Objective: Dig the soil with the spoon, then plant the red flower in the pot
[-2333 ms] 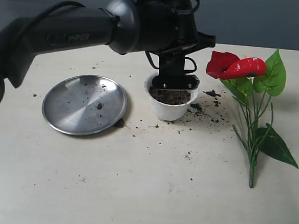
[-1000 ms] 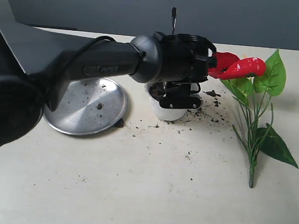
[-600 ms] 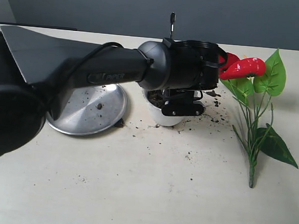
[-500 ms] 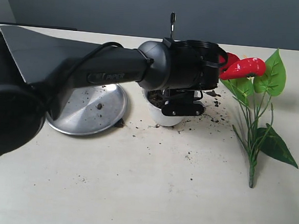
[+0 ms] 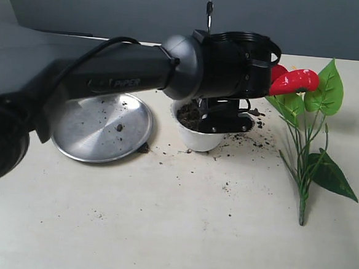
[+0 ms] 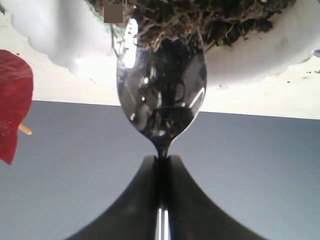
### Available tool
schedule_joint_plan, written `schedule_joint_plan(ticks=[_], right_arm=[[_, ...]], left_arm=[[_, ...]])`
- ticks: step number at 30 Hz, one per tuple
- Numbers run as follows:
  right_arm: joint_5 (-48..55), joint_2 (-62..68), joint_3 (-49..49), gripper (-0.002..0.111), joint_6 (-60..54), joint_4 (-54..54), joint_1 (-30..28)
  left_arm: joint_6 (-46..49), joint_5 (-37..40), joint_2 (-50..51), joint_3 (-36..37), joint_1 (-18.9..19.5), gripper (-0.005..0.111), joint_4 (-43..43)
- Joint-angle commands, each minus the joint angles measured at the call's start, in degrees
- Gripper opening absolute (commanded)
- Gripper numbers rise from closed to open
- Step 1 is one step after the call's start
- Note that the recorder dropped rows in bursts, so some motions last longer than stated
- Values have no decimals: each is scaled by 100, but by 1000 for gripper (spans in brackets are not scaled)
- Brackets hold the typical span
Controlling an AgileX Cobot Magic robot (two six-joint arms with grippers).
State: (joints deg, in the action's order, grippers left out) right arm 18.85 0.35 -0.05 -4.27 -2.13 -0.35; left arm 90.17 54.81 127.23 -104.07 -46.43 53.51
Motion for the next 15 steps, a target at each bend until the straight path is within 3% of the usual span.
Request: schedule_joint_plan(ticks=[1, 15], right_arm=[[-18, -35, 5, -1, -6, 22, -21], [-18, -35, 5, -1, -6, 22, -21]], left_arm=[[-27, 44, -66, 9, -33, 0, 79], [-16, -440, -56, 9, 347, 0, 207]])
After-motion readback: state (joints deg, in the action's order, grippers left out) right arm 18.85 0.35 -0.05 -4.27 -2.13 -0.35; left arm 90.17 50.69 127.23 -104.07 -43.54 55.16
